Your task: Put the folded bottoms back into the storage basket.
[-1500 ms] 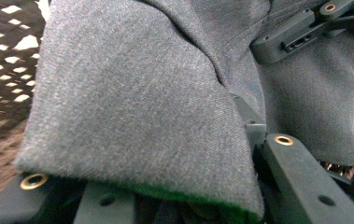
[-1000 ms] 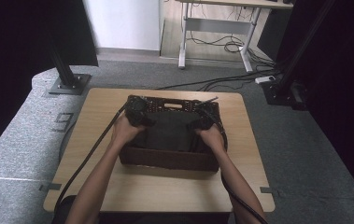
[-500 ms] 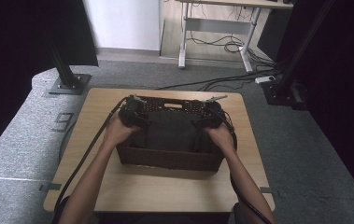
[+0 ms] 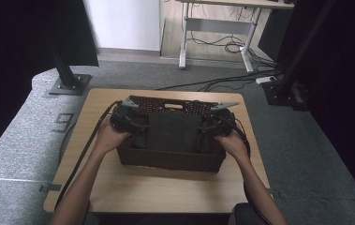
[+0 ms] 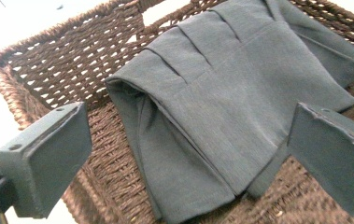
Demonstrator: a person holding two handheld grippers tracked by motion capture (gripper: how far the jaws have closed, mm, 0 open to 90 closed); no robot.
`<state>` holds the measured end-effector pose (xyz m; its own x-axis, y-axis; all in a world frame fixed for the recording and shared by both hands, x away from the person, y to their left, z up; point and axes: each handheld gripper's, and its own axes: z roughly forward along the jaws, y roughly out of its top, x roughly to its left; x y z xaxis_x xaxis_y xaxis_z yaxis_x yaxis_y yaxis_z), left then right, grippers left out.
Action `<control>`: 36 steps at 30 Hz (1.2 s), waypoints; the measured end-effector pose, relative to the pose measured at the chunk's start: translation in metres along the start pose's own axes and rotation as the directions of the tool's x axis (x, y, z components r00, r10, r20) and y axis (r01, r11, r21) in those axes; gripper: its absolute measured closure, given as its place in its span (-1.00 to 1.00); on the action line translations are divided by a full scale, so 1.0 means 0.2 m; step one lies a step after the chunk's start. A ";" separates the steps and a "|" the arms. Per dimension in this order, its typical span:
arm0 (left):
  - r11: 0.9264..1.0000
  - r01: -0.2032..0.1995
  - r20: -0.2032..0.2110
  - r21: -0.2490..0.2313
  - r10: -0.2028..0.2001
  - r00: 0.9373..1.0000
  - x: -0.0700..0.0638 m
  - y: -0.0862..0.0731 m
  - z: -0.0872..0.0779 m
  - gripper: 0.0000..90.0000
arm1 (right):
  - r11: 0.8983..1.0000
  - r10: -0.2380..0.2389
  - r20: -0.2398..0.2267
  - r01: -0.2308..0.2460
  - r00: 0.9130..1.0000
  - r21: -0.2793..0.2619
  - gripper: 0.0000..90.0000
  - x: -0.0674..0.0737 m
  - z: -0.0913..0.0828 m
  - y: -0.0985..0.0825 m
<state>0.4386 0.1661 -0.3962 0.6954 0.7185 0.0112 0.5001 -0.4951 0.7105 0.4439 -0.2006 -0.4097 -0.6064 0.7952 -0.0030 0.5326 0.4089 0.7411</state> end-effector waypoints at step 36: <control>0.996 -0.028 -0.012 -0.088 0.027 1.000 -0.14 -0.61 -0.16 -1.00 | 0.998 -0.016 -0.068 0.012 0.998 -0.057 -1.00 0.12 -0.23 -0.55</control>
<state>0.3410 0.2221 -0.4608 0.7024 0.7108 0.0387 0.4332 -0.4700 0.7690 0.3444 -0.2472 -0.4596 -0.6533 0.7564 0.0310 0.4909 0.3921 0.7780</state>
